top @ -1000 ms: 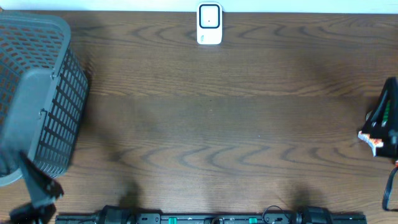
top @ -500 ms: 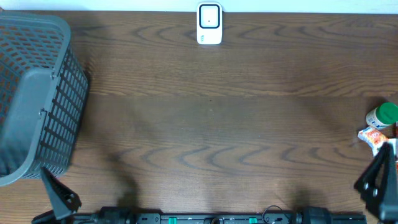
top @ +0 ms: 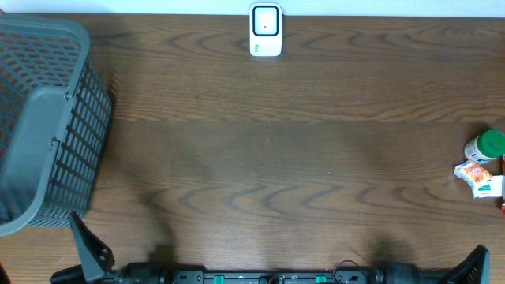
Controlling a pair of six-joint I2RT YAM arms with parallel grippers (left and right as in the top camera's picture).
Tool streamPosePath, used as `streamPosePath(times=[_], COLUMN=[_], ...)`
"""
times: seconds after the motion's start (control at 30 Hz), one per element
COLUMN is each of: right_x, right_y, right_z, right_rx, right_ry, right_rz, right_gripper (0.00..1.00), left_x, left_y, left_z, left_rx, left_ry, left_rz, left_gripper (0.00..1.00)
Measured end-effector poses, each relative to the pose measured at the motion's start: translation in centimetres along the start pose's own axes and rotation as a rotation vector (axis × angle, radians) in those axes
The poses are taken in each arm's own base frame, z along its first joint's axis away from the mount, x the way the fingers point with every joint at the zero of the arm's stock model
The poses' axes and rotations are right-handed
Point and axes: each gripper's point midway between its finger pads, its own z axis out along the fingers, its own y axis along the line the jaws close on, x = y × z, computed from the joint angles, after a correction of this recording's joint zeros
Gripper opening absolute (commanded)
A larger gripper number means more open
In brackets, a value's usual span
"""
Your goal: Scan the item barcode
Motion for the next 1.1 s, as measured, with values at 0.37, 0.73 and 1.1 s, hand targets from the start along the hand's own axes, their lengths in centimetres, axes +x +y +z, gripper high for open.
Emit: streamPosePath(times=[0.37, 0.73, 1.1], right_x=[5.1, 21.9, 32.7], right_y=[2.0, 1.0, -1.3], right_z=[2.3, 3.6, 0.0], right_rx=[-0.142, -0.131, 0.015], right_ry=[-0.023, 0.184, 0.394], right_rz=[0.003, 0.052, 0.175], right_gripper=[0.99, 0.99, 0.99], left_x=[-2.2, -3.4, -2.8], left_y=[-0.6, -0.3, -0.6], left_z=[-0.1, -0.2, 0.2], left_rx=[0.047, 0.034, 0.035], left_ry=[-0.094, -0.144, -0.143], left_rz=[-0.011, -0.018, -0.018], left_gripper=[0.97, 0.97, 0.97])
